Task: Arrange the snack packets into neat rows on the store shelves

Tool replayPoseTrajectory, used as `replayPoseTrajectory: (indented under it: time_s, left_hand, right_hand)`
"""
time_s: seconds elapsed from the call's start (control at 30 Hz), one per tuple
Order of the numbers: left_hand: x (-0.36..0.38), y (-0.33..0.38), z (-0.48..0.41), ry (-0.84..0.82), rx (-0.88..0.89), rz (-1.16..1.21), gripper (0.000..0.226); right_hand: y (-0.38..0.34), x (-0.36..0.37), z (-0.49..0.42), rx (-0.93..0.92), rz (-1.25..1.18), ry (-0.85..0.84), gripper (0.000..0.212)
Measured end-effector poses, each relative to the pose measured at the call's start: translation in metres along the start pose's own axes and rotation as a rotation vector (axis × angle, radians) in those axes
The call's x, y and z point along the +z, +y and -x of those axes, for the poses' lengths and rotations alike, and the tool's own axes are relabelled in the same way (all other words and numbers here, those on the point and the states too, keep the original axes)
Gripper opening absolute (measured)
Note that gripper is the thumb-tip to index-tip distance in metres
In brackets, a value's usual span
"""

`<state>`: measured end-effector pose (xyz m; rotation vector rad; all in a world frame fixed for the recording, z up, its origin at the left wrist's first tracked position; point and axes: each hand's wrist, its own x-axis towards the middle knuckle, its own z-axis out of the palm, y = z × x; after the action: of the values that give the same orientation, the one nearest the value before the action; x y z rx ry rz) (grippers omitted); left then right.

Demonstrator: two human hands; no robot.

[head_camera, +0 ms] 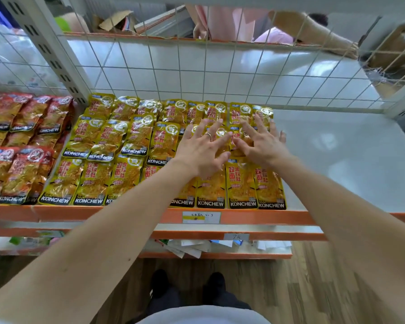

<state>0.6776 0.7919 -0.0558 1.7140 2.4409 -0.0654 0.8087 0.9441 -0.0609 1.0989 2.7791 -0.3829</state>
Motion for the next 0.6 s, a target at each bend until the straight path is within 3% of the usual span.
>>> replayPoseTrajectory:
  time_s: [0.13, 0.6]
  left_hand:
    - [-0.008, -0.014, -0.026, -0.079, -0.026, -0.046, 0.063]
    - [-0.014, -0.017, -0.019, -0.040, -0.073, -0.016, 0.064]
  right_hand:
    - [0.001, 0.000, -0.009, -0.050, -0.022, -0.008, 0.065]
    - [-0.013, 0.004, -0.003, -0.071, 0.011, 0.032, 0.065]
